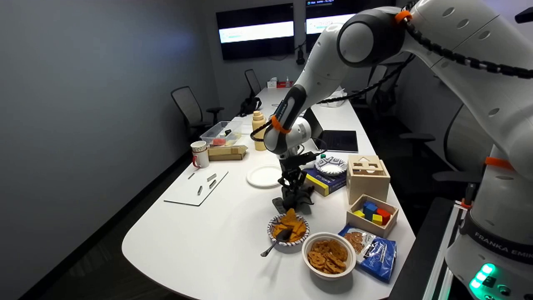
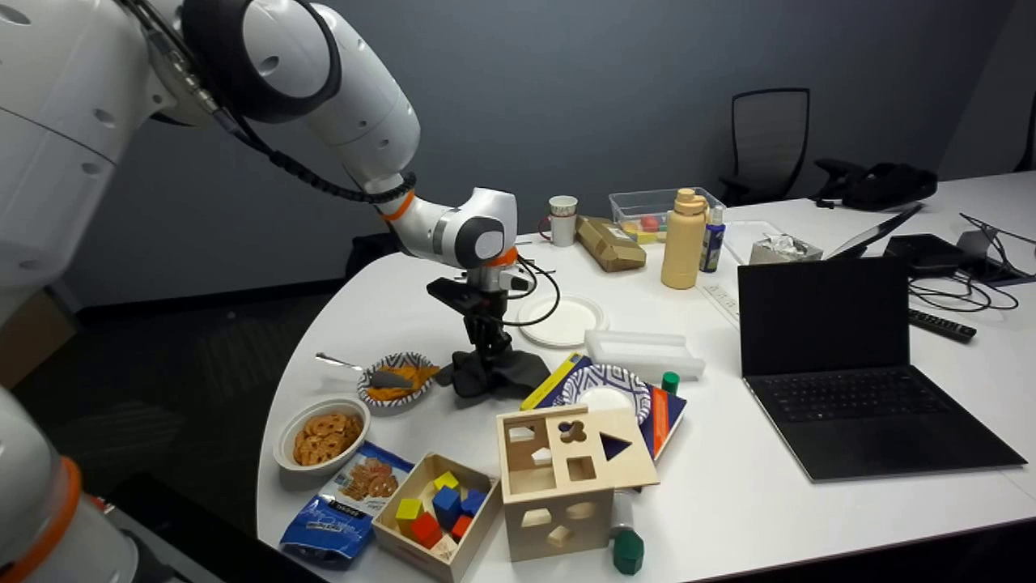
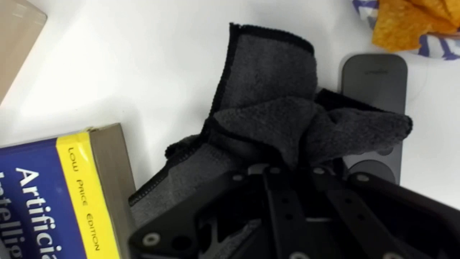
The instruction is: Wipe the table with the black cloth
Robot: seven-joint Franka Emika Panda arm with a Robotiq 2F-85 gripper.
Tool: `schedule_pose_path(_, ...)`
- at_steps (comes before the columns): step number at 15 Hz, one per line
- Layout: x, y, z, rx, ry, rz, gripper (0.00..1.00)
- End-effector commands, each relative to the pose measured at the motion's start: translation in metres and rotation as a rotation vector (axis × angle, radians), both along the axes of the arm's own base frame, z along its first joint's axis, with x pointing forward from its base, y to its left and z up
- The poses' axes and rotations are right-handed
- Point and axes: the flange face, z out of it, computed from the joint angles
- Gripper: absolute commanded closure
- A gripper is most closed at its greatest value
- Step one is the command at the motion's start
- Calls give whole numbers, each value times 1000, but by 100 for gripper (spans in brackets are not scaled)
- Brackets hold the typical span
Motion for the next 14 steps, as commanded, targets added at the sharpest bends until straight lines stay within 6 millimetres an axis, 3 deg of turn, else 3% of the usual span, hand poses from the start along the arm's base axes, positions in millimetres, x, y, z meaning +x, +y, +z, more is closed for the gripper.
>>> schedule_pose_path(1,3,-21,5,-60,-11,-8,98)
schedule_pose_path(5,-9,-43,-1,-134,24,29,98)
schedule_pose_path(6,-11,-47,-3,-144,28,34,92)
schedule_pose_path(7,-13,-47,-4,-151,28,38,66)
schedule_pose_path(9,-14,-46,-4,-146,23,41,59)
schedule_pose_path(14,-16,-33,15,-107,-32,41,20)
